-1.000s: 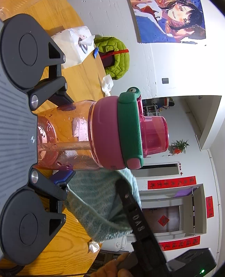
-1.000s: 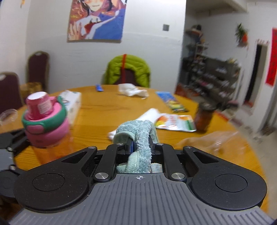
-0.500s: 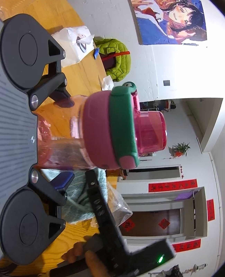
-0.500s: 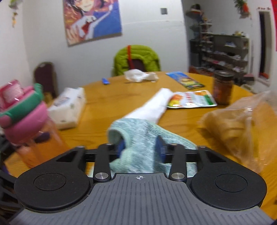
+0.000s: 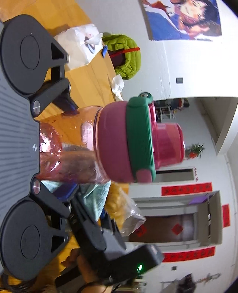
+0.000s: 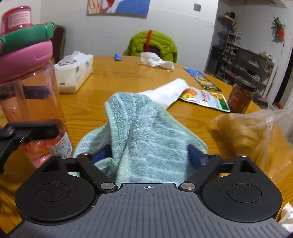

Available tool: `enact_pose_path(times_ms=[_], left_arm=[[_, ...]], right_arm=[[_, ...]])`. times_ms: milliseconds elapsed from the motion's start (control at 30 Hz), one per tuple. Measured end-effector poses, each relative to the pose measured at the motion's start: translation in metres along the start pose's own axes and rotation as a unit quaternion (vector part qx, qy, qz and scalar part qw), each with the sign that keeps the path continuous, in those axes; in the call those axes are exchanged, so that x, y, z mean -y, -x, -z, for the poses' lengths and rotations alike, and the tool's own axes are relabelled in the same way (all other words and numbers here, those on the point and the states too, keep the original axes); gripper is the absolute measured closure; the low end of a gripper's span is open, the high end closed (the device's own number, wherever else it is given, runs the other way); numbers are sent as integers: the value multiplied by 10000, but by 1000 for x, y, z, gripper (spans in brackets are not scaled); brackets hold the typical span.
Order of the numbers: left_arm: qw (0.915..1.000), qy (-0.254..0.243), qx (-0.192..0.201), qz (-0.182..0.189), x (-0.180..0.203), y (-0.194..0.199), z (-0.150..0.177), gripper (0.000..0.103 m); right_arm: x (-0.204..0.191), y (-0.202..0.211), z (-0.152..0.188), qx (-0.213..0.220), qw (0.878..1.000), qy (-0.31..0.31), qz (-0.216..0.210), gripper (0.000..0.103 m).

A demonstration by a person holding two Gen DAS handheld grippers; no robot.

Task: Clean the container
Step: 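Hold the pink bottle with the left tool while the right tool wipes its side, then hold the pink bottle with the left tool while the right tool wipes its body and lid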

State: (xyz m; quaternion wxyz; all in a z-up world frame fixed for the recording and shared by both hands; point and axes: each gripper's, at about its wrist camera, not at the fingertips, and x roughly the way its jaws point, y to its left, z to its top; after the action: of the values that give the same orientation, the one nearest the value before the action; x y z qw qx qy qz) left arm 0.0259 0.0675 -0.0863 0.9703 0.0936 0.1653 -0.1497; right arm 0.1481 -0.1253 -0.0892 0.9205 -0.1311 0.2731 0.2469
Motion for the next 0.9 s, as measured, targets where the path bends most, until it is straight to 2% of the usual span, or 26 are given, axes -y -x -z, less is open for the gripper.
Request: enact_pose_path(times_ms=[67, 100, 133, 233, 267, 300, 333, 367, 433, 467, 500, 533, 633, 700, 800, 833, 867, 900], left_arm=[[9996, -227, -170, 47, 4, 0, 3, 16], [9991, -348, -244, 58, 6, 0, 4, 19], [9986, -458, -273, 20, 7, -2, 6, 25], [9980, -574, -272, -70, 9, -4, 10, 27], [9980, -577, -257, -66, 9, -5, 10, 27], [9980, -577, -242, -56, 9, -5, 11, 27], [9981, -576, -229, -54, 9, -6, 11, 27], [9981, -578, -214, -53, 9, -6, 11, 27], [9981, -592, -184, -54, 11, -8, 11, 27], [9981, -597, -171, -56, 12, -8, 11, 27], [9981, -599, -161, -63, 12, -8, 12, 27], [9980, -602, -156, -73, 13, -8, 12, 27], [9980, -601, -144, -93, 14, -9, 11, 27], [9981, -598, -142, -88, 14, -9, 11, 27], [9981, -601, -134, -82, 14, -10, 11, 27], [9980, -606, -130, -83, 14, -11, 11, 27], [9980, -619, -125, -75, 14, -12, 10, 27], [9979, -642, -117, -52, 14, -13, 10, 27]], right_arm=[[0, -1, 0, -5, 10000, -85, 43, 42], [1, -1, 0, 21, 9998, -157, 82, 57], [1, 0, -1, 47, 9997, -228, 122, 67], [9, 9, -4, 246, 9970, -733, 56, 79], [15, 13, -5, 347, 9941, -1020, -119, 79], [24, 19, -6, 503, 9871, -1432, -506, 79], [35, 25, -5, 724, 9734, -1910, -1036, 79], [46, 32, -2, 981, 9522, -2384, -1638, 79], [63, 40, 5, 1350, 9008, -3043, -2787, 78], [68, 41, 7, 1453, 8777, -3243, -3216, 78], [69, 39, 9, 1415, 8647, -3345, -3470, 78], [65, 33, 9, 1214, 8645, -3373, -3524, 78], [49, 5, 13, 286, 8933, -3304, -3034, 79], [41, -14, 18, -193, 9029, -3242, -2817, 78], [42, -15, 18, -267, 9027, -3271, -2783, 79], [43, -9, 17, -147, 9010, -3295, -2817, 79], [46, 0, 15, 111, 8945, -3342, -2966, 79], [52, 10, 14, 422, 8818, -3429, -3210, 79]])
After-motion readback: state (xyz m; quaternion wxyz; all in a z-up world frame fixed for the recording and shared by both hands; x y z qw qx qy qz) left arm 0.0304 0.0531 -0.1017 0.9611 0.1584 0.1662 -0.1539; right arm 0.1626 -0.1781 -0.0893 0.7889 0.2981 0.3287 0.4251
